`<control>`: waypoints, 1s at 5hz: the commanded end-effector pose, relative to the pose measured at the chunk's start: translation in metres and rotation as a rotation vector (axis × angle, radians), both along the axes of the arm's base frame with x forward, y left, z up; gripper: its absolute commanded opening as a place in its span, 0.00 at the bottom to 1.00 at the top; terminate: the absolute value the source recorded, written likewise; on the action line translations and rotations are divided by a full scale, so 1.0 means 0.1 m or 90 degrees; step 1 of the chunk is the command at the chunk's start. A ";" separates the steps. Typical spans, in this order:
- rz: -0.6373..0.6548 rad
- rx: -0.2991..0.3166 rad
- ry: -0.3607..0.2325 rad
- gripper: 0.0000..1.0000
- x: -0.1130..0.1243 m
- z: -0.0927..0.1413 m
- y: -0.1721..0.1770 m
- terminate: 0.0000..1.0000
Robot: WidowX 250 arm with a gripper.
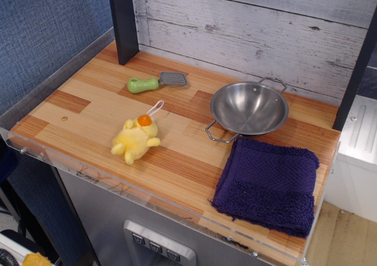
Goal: Put the stuffed animal in the bowl.
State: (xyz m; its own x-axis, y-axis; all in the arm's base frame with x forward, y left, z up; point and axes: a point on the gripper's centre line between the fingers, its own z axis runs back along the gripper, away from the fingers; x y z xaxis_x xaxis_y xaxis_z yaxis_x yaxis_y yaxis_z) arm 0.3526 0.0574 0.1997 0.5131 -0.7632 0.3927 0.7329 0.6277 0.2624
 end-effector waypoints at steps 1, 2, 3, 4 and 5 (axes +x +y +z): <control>0.000 0.000 0.000 1.00 0.00 0.00 0.00 0.00; 0.087 -0.034 0.046 1.00 -0.25 -0.09 -0.02 0.00; 0.181 -0.042 0.087 1.00 -0.49 -0.15 -0.10 0.00; 0.281 -0.095 0.140 1.00 -0.67 -0.18 -0.16 0.00; 0.401 -0.195 0.123 1.00 -0.82 -0.44 -0.19 0.00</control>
State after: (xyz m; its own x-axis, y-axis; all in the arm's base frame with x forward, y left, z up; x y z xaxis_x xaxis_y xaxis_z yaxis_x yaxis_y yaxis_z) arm 0.2663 0.0418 0.1384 0.9219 -0.1574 0.3541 0.2119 0.9698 -0.1207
